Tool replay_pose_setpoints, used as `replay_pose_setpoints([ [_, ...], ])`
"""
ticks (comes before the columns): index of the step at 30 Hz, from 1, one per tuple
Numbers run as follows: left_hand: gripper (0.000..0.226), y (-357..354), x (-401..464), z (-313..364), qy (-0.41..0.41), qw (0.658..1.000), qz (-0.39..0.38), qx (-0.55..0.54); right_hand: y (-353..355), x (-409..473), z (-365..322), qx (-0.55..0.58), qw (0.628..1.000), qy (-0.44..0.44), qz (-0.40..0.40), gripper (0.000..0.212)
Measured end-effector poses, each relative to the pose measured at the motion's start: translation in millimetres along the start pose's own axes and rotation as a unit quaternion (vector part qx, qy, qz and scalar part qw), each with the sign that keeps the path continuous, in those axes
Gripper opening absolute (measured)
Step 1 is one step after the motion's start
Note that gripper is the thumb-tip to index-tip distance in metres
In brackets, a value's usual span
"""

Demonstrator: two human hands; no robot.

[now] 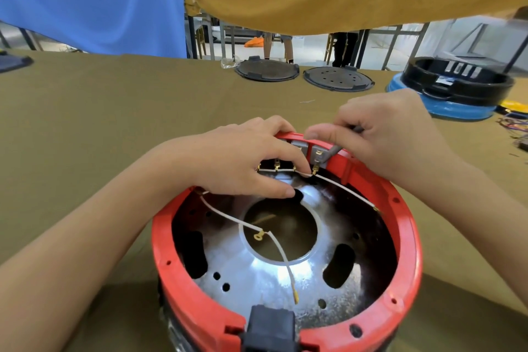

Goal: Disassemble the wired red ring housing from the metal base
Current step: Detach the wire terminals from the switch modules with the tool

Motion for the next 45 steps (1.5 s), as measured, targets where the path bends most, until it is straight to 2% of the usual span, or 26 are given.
replay_pose_setpoints([
  [6,0.039,0.5,0.5,0.3,-0.003,1.000,-0.003,0.000,-2.6,0.6,0.3,0.021,0.994,-0.108,0.010,0.064],
  [10,0.040,0.9,0.3,-0.2,0.000,1.000,-0.004,-0.004,-1.6,-1.7,-2.5,0.017,0.991,-0.134,0.020,0.061],
  [13,0.039,0.1,0.3,-0.9,0.001,1.000,-0.002,-0.002,0.7,-3.9,-7.2,0.027,0.994,-0.101,0.026,0.058],
  [17,0.037,-0.7,1.0,-2.5,-0.004,1.000,0.000,0.004,2.3,-2.2,-15.4,-0.038,0.999,0.016,0.031,0.052],
  [19,0.037,-0.4,0.8,-3.2,-0.005,1.000,-0.001,0.003,2.6,-2.0,-15.1,-0.035,0.999,0.025,0.031,0.053],
  [24,0.039,-0.2,0.7,-2.7,-0.001,1.000,-0.002,0.008,0.9,-2.1,-7.5,0.010,0.996,-0.087,0.009,0.059],
  [29,0.041,-0.6,0.6,-1.2,0.002,1.000,-0.004,0.005,-0.5,-1.3,-6.0,0.004,0.987,-0.160,0.011,0.061],
  [37,0.041,0.1,0.8,-0.4,0.005,1.000,-0.009,0.011,-0.8,-1.5,-6.6,-0.018,0.981,-0.191,0.024,0.064],
  [39,0.041,0.1,0.7,-0.4,0.005,1.000,-0.008,0.010,-0.1,-5.2,-7.9,0.001,0.980,-0.196,0.035,0.058],
  [43,0.044,0.1,0.2,0.9,0.005,1.000,-0.006,0.013,0.0,-8.3,-3.7,0.126,0.964,-0.229,0.057,0.027],
  [45,0.046,0.3,-0.2,0.8,0.008,1.000,-0.006,0.015,-3.3,-7.5,-0.1,0.170,0.955,-0.242,0.038,0.025],
])
Point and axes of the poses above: each hand's wrist, its own x-axis towards the middle knuckle, its own y-axis out of the back of the hand, z = x × y, the point moved 2 cm from there along x, towards the middle knuckle, and after that the axes turned 4 degrees about -y, right-handed, at the moved point
